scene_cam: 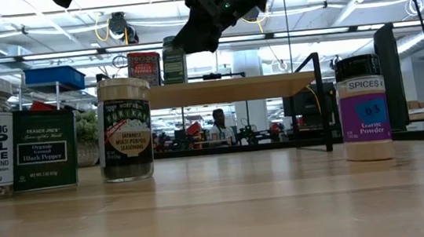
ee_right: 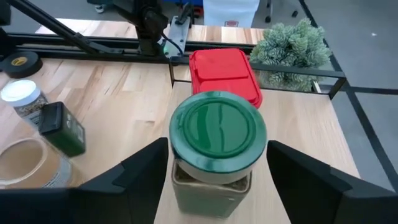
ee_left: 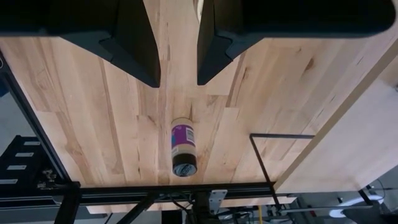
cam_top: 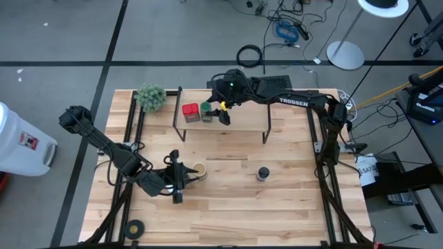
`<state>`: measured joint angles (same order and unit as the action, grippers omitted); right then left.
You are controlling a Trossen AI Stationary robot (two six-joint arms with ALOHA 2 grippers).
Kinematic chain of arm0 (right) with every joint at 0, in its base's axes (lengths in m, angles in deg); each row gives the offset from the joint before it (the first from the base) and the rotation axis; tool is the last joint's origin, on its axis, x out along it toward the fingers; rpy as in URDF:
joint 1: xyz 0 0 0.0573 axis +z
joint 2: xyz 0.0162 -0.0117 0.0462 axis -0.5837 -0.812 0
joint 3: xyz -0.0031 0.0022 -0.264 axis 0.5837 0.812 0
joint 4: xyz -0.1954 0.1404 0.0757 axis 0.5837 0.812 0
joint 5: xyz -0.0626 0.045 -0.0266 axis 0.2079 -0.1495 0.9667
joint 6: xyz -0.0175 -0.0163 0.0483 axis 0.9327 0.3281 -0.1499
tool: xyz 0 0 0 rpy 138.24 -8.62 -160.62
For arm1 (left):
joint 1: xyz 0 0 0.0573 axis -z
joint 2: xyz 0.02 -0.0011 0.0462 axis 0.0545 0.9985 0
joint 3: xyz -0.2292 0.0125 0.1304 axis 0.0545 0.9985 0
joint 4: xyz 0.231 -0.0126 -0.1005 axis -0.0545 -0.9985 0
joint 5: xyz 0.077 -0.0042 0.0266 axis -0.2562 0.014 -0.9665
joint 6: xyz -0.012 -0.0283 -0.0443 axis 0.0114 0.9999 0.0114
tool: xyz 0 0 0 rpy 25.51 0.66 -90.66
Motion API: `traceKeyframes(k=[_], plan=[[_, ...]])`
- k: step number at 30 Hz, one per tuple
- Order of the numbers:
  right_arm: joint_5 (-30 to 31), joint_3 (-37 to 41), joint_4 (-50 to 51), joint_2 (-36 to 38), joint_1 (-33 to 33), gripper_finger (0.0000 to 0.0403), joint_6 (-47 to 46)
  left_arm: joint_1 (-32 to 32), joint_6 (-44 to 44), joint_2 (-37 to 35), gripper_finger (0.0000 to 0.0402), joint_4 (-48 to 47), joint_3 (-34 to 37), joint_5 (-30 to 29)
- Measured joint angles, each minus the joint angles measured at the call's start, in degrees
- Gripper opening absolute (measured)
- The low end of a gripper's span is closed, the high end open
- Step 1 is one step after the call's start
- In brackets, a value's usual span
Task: Shelf spices
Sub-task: Put the green seasoning bottle on the shelf aligned with the other red seasoning can, then put the black seasoning can on the shelf
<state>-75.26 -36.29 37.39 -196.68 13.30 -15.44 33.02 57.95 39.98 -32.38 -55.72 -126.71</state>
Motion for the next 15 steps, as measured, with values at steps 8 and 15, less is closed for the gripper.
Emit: traceKeyframes(k=[8,15], plan=[[4.8,-9.3,14.1,0.2,0.8,0.0261,2.7,0.0,0.5,0.0,0.0114,-0.1,0.0,0.0],[12.7,-21.0,32.2,1.0,3.8,0.0261,3.2,0.0,1.6,0.0,0.0114,-0.1,0.5,0.0]])
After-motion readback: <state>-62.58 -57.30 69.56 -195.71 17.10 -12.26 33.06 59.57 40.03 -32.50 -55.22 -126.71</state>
